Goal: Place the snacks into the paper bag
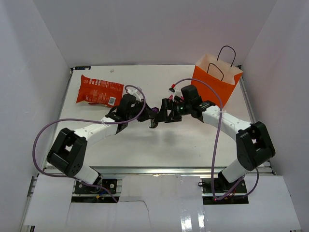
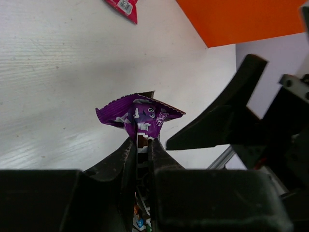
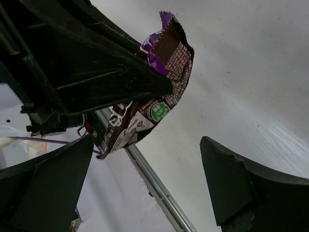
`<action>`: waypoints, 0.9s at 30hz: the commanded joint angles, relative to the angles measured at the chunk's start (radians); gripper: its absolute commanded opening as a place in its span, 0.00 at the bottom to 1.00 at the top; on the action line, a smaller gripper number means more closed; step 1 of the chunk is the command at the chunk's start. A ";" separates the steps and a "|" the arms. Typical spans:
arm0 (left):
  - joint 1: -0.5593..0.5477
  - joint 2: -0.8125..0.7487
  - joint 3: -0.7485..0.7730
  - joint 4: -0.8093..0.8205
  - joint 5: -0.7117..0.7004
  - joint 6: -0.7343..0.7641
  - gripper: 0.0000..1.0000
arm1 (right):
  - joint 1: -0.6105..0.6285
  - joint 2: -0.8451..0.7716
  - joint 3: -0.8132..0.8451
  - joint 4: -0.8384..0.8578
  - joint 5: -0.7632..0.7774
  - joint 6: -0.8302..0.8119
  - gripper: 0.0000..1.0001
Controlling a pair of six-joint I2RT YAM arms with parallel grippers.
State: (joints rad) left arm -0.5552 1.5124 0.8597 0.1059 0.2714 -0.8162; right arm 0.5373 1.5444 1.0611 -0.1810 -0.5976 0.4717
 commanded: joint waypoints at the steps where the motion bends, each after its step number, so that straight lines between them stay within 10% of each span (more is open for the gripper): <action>1: -0.006 -0.075 -0.004 0.055 -0.017 -0.061 0.16 | 0.045 0.014 0.053 0.080 -0.004 0.143 0.96; 8: -0.014 -0.098 -0.011 0.055 -0.014 -0.083 0.16 | 0.086 0.086 0.072 0.110 0.047 0.166 0.91; 15: -0.014 -0.109 -0.011 0.055 -0.017 -0.101 0.27 | 0.085 0.100 0.112 0.115 0.094 0.113 0.46; 20: -0.014 -0.126 -0.008 0.055 -0.031 -0.106 0.59 | 0.087 0.063 0.077 0.146 0.101 0.062 0.15; 27: -0.009 -0.224 0.042 0.011 -0.141 -0.028 0.95 | 0.076 -0.013 0.109 0.089 0.081 -0.255 0.08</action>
State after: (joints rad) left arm -0.5598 1.3769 0.8574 0.1268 0.1738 -0.8948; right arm 0.6209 1.6108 1.1221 -0.1059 -0.5186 0.4362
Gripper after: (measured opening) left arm 0.933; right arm 0.234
